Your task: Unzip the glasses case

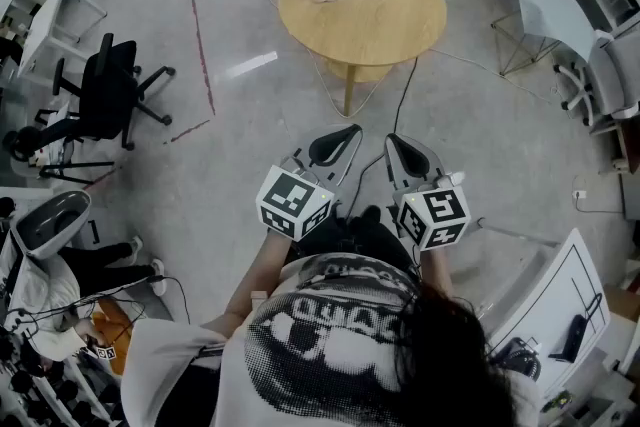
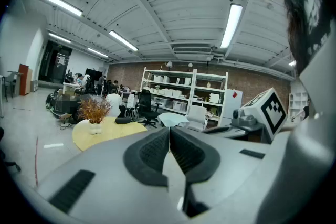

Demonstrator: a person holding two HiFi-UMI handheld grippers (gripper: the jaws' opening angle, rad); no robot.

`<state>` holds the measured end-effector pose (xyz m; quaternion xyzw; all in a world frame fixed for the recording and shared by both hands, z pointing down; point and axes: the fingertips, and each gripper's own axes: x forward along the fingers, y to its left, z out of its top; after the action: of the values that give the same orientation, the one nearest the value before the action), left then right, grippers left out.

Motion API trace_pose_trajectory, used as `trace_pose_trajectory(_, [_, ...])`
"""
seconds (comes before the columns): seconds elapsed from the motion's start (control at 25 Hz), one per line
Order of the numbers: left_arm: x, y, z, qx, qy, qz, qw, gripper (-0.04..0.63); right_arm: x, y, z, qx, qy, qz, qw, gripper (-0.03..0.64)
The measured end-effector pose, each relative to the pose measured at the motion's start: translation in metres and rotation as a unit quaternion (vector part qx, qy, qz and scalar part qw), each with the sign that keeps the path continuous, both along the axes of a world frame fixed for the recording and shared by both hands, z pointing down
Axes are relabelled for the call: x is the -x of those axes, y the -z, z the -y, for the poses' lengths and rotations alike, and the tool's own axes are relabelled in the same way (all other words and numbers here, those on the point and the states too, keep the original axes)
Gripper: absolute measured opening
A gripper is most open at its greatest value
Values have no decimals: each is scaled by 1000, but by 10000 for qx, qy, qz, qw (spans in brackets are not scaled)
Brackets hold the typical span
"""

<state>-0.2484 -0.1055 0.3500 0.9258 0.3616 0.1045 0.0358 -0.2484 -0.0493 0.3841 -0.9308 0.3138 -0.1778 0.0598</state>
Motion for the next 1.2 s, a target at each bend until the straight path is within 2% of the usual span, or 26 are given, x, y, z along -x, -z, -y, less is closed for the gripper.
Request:
trace_pose_trajectory(0.24, [-7,-3,-33,-14,-3,51,10000,12,-8,-4,-31,-109,38,110,9999,-3])
trace_pose_trajectory(0.68, [-14,-14,-84,-149,55,51,9999,12,-16,-12,-85,-208,103,-12,9997,-2])
trace_pose_trajectory(0.92, [-26,-15,-87,-292,178,98,9994,12,-24,-17,-93,-302,173,21,9994,-2])
trace_pose_trajectory(1.2, [-62,-19,-90,-331,219,120,9991,12,-60,-21,-105,-379,96,37,9992,-2])
